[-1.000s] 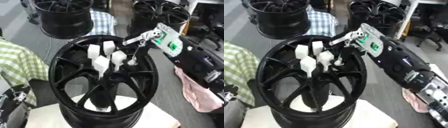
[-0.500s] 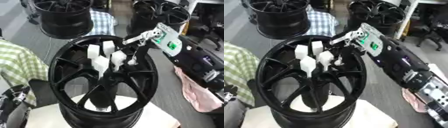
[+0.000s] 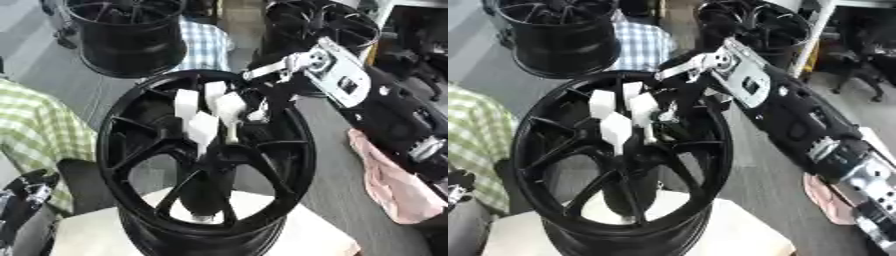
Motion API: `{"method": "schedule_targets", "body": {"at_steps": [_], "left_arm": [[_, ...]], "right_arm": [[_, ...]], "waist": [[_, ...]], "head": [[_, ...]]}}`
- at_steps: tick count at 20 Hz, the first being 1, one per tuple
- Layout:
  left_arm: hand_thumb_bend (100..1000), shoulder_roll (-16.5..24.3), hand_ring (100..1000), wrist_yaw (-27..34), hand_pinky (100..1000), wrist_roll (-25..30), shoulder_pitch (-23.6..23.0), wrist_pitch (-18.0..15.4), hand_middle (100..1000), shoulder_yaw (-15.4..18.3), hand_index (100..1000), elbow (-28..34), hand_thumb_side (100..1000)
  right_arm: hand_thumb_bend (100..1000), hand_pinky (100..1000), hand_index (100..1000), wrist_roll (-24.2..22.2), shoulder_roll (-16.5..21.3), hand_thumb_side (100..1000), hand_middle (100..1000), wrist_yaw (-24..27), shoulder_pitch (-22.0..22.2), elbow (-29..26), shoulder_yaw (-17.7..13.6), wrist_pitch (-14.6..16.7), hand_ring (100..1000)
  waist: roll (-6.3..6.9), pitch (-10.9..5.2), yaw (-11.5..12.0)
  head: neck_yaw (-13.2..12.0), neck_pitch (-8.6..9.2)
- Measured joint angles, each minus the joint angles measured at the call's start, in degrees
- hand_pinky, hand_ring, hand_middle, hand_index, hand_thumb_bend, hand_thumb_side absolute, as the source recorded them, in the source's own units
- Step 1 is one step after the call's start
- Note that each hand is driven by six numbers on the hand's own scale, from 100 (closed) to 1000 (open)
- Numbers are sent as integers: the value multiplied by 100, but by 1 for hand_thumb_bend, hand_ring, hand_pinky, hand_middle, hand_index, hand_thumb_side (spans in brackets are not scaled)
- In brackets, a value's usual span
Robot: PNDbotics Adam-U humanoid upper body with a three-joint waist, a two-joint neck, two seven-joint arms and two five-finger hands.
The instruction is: Pull the pin out of the wheel hub.
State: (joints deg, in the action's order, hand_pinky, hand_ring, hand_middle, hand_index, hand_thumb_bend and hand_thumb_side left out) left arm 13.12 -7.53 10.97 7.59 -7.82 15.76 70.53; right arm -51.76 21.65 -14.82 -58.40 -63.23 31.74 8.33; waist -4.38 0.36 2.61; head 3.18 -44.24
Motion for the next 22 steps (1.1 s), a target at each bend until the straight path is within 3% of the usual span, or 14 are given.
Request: {"method": "schedule_targets", "body": {"at_steps": [6, 11, 16, 22], "left_arm": [[587, 0, 702, 0, 699, -1, -7, 0, 664, 1, 809, 0, 567], [587, 2, 702, 0, 699, -17, -46, -1, 664, 3, 810, 0, 567], [585, 2, 702, 7, 699, -28, -48, 0, 664, 9, 810, 0, 567], [584, 2, 702, 26, 699, -56, -45, -5, 664, 39, 809, 0, 568]], "right_arm": [[100, 745, 412, 128, 233, 305, 304, 348, -1, -376, -83, -212, 649], [100, 740, 401, 512, 846, 280, 290, 836, 102, -984, -480, -472, 636], [100, 737, 399, 1386, 1588, 261, 287, 1062, 833, -1475, -1245, -681, 631], [100, 742, 459, 3070, 1986, 259, 344, 742, 2354, -1140, -2514, -727, 647]], "waist": [[-2, 0, -48], [-15, -2, -105], [-19, -2, -122], [1, 12, -148]], "head": [[-6, 0], [-30, 0], [-32, 0], [-52, 0]]}}
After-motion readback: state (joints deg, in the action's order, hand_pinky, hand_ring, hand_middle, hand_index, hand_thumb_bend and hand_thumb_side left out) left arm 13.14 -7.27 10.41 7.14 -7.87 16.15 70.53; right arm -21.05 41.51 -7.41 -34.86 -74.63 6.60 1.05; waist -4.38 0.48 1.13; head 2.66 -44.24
